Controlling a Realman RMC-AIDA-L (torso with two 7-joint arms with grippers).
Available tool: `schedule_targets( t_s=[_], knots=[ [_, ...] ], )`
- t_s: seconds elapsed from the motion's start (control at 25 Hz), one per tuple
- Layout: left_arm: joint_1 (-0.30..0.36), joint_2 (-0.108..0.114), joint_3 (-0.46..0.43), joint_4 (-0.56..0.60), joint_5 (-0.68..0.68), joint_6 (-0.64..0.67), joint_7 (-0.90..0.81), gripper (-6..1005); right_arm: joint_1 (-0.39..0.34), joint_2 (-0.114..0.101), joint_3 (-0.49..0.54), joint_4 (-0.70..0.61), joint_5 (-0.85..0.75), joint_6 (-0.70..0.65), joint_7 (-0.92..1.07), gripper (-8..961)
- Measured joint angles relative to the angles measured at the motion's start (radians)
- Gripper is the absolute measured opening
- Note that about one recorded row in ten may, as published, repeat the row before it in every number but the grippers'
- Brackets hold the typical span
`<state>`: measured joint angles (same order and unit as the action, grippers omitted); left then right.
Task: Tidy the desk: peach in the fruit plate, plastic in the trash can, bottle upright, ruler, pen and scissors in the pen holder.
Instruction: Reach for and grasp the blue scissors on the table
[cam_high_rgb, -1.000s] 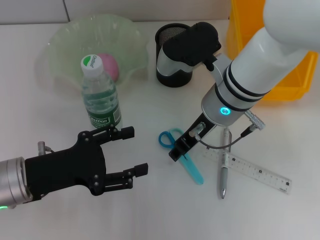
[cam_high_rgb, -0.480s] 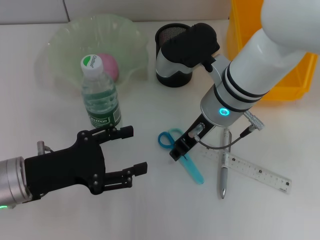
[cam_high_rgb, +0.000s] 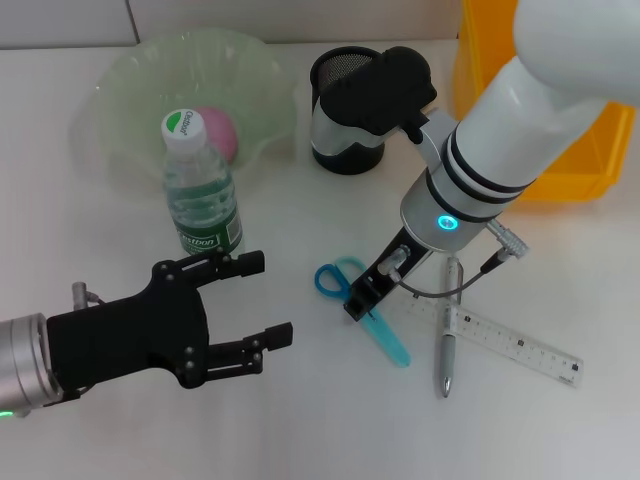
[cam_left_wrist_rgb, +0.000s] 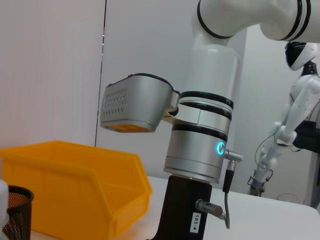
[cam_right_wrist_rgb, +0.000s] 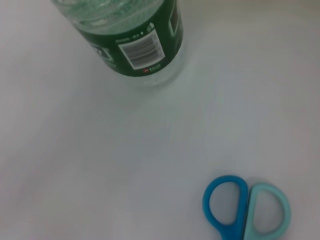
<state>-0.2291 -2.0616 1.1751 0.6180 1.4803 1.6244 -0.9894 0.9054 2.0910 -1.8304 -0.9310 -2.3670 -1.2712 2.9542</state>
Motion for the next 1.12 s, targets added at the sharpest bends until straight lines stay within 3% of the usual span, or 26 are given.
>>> schedule_targets(
  t_s=[1.12],
  knots=[
    [0.001, -0.001, -0.005, 0.005, -0.002, -0.005, 0.000, 813, 0.015, 0.001, -0.016, 0.008, -0.009, 0.002, -0.010, 221]
  ],
)
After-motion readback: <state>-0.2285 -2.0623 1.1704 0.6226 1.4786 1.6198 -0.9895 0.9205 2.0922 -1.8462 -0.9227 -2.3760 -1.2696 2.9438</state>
